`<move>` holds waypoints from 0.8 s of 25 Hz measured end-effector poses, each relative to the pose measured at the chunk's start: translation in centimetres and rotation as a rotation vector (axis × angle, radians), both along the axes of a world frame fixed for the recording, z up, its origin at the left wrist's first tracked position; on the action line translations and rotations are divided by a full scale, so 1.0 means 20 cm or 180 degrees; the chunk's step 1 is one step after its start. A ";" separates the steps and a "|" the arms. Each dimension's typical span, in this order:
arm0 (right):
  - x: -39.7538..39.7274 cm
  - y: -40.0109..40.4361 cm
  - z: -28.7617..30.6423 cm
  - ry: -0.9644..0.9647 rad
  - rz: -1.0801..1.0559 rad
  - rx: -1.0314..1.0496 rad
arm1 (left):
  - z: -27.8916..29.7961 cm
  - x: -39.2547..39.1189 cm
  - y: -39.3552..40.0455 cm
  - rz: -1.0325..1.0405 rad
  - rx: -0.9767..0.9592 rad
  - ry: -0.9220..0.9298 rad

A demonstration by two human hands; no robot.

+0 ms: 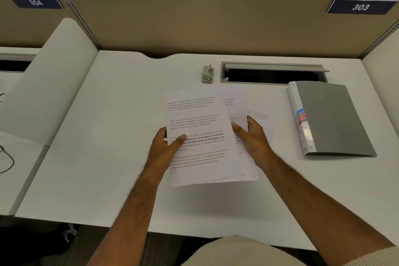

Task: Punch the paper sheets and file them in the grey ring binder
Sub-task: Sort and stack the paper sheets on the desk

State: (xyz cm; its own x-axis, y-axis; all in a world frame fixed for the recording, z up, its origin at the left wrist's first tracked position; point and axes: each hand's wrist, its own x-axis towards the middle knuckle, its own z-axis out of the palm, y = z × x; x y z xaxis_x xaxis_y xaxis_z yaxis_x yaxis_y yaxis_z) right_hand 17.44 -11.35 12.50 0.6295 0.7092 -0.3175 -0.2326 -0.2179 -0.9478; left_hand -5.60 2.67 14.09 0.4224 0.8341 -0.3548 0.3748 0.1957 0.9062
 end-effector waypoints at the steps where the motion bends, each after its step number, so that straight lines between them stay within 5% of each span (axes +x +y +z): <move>1: 0.00 0.00 0.00 -0.0047 0.0040 -0.0010 | -0.02 0.00 -0.01 -0.0038 -0.0111 -0.0048; 6: 0.00 0.01 -0.02 -0.0042 -0.0120 -0.0229 | -0.12 0.02 -0.03 -0.0454 -0.0642 -0.0225; 11: 0.04 0.00 -0.01 -0.0444 0.0453 -0.0343 | -0.12 0.09 -0.06 -0.0571 -0.0413 -0.0067; 20: 0.13 -0.02 0.13 -0.0693 -0.0016 -0.0022 | 0.03 0.29 -0.01 -0.0488 -0.0004 -0.0320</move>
